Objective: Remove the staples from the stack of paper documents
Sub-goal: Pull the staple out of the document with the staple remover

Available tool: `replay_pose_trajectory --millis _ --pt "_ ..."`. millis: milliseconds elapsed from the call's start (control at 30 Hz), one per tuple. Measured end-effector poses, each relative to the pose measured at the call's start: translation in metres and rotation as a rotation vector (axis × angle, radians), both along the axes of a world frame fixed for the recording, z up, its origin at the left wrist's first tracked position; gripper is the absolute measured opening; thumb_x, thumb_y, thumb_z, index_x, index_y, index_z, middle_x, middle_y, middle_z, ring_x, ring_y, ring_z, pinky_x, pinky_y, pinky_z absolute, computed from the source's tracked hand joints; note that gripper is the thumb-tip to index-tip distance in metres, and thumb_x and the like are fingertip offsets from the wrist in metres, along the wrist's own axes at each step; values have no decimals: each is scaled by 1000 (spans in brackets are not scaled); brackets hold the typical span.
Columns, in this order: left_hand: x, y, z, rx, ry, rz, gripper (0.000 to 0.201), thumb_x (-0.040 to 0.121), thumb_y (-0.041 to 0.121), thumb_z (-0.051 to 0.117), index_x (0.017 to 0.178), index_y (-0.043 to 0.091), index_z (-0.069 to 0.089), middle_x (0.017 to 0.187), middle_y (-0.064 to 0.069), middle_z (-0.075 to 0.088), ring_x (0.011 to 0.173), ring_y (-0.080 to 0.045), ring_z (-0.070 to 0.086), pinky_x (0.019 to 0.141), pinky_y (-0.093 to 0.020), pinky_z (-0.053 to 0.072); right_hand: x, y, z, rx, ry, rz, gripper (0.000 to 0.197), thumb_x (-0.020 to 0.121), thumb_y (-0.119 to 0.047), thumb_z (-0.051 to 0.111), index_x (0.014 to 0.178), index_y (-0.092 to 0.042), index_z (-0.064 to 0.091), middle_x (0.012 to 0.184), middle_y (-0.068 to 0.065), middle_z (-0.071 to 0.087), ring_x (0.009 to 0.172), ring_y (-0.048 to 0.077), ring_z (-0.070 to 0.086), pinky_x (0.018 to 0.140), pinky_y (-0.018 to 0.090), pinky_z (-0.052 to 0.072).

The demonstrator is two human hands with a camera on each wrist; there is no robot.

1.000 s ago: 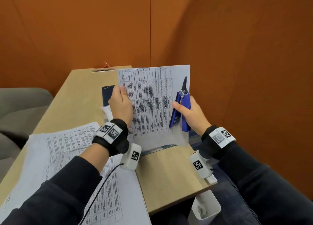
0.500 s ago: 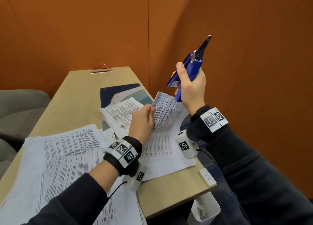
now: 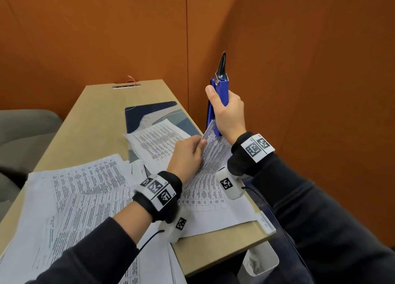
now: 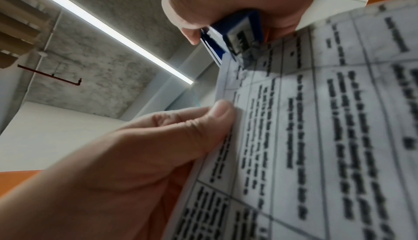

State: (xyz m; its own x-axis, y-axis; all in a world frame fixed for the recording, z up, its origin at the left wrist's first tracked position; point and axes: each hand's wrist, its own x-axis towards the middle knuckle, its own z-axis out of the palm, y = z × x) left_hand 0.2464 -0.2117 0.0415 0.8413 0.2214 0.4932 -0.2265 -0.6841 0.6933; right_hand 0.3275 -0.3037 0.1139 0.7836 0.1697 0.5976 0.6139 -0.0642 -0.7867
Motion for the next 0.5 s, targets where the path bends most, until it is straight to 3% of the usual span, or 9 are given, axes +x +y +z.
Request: replay_pose_trajectory --millis 200,367,433,500 --pt "3 2 -1 9 -5 24 36 100 23 46 66 12 42 53 6 38 49 -8 33 48 -18 29 3 0 -9 -35 24 59 30 97 -37 55 71 -22 50 66 -1 53 64 19 53 62 27 44" --pt "2 1 1 41 3 25 36 100 25 45 66 15 41 55 6 40 50 -7 34 49 -17 31 3 2 -10 -25 4 42 33 97 -37 55 68 -23 47 63 -3 51 61 17 50 59 25 41" --pt "0 1 2 63 36 26 31 99 28 46 72 14 44 59 7 44 53 -6 38 51 -18 30 3 2 -10 -28 -11 38 35 97 -36 55 66 -24 47 60 -6 49 58 14 47 58 24 40" --pt "-2 0 3 -15 84 17 19 93 35 57 90 18 49 75 9 53 66 -3 49 61 -20 38 3 3 -10 -35 -15 41 34 97 -36 56 66 -24 47 59 -7 48 56 11 47 56 20 39"
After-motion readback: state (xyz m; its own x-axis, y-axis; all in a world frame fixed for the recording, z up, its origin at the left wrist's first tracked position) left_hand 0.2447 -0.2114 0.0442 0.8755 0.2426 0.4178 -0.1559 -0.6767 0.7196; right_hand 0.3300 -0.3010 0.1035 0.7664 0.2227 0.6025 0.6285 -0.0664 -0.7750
